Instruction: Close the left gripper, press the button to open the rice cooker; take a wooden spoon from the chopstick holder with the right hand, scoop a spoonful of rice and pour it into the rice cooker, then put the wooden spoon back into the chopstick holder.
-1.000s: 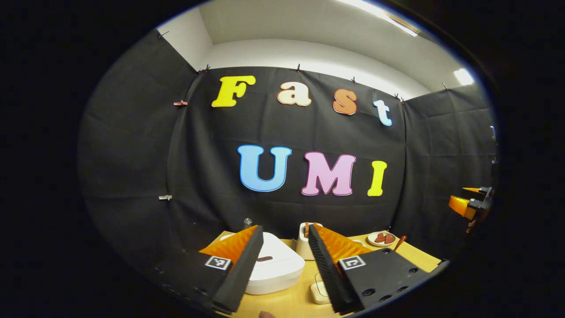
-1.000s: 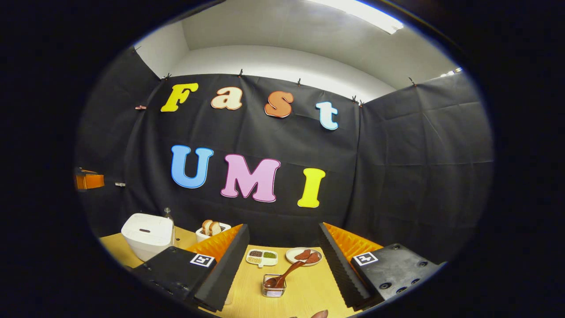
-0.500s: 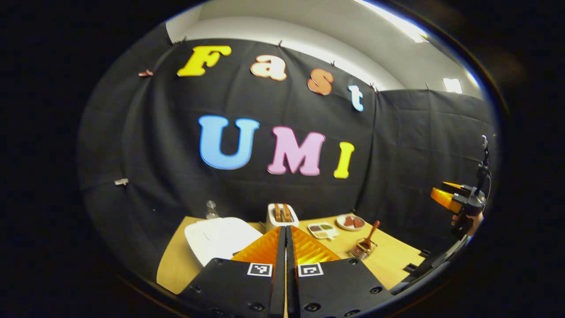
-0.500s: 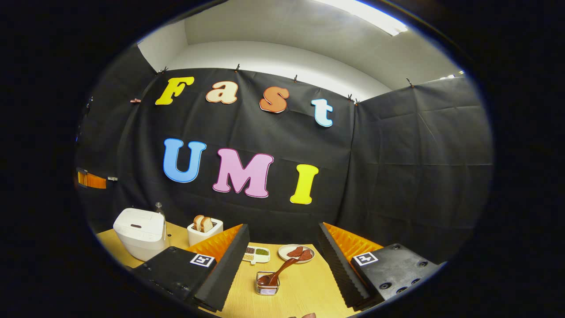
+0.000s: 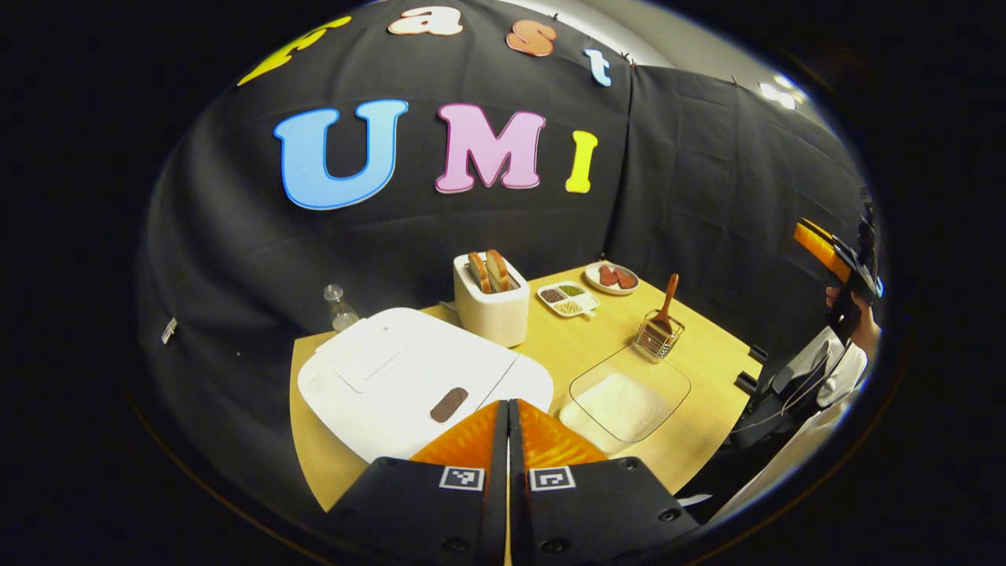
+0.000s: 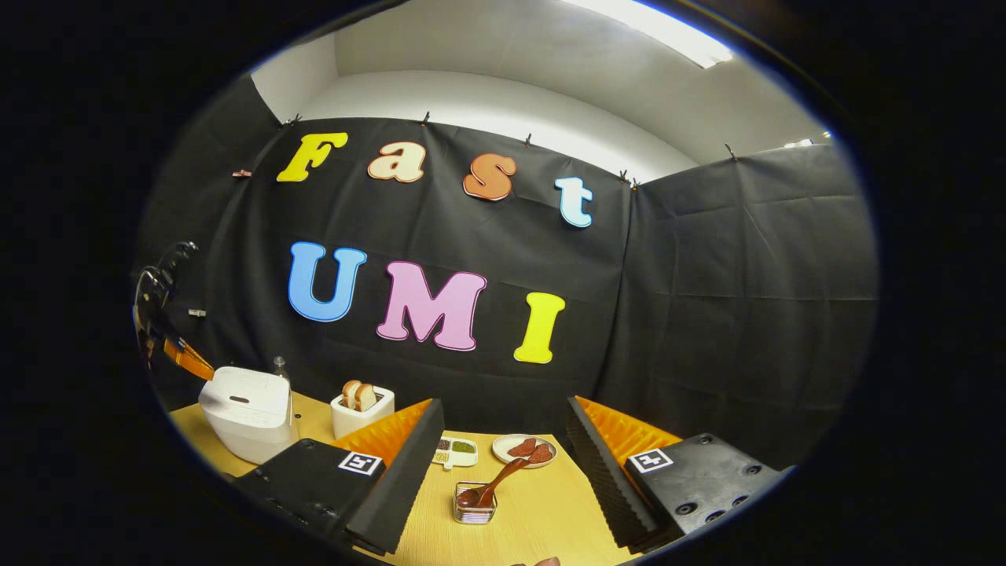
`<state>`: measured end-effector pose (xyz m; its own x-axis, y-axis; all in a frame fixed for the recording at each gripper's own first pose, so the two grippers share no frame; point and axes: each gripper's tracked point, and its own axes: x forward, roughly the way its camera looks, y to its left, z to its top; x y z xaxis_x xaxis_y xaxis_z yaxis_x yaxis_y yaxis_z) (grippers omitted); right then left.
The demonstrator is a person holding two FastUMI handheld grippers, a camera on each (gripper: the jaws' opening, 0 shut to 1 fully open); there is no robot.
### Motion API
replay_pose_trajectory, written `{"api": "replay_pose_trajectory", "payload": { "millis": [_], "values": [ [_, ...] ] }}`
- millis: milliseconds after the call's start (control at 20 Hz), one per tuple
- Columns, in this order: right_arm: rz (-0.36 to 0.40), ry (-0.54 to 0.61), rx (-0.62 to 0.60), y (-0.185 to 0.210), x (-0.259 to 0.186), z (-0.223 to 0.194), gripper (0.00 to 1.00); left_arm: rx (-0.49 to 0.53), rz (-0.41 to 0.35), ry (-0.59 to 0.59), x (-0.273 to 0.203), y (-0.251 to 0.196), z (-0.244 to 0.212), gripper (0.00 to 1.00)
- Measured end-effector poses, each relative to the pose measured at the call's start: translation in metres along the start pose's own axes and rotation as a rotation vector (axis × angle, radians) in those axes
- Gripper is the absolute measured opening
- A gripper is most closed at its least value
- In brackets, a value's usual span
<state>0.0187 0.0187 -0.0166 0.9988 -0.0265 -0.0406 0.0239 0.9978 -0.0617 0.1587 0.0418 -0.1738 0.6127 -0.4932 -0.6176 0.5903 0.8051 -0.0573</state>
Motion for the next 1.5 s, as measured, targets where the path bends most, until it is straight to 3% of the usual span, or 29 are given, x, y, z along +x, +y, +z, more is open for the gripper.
{"api": "replay_pose_trajectory", "payload": {
  "millis": [350, 500, 600, 950, 1000, 1500],
  "values": [
    [-0.008, 0.011, -0.012, 0.000, -0.001, -0.001, 0.98, 0.038, -0.039, 0.219, 0.048, 0.033, -0.030, 0.07],
    [-0.018, 0.016, -0.023, -0.004, -0.003, -0.004, 0.98, 0.076, -0.011, 0.301, 0.062, 0.053, -0.036, 0.07],
    [-0.018, 0.031, -0.029, -0.005, -0.004, -0.008, 0.98, 0.118, 0.013, 0.315, 0.073, 0.062, -0.028, 0.07],
    [-0.033, 0.050, -0.037, -0.009, -0.003, -0.015, 0.98, 0.284, -0.014, 0.442, 0.087, 0.066, -0.027, 0.07],
    [-0.037, 0.053, -0.035, -0.010, -0.003, -0.017, 0.98, 0.291, -0.013, 0.454, 0.087, 0.067, -0.028, 0.10],
    [-0.052, 0.072, -0.026, -0.019, -0.022, -0.025, 0.98, 0.357, -0.007, 0.518, 0.088, 0.060, -0.036, 0.08]
  ]
}}
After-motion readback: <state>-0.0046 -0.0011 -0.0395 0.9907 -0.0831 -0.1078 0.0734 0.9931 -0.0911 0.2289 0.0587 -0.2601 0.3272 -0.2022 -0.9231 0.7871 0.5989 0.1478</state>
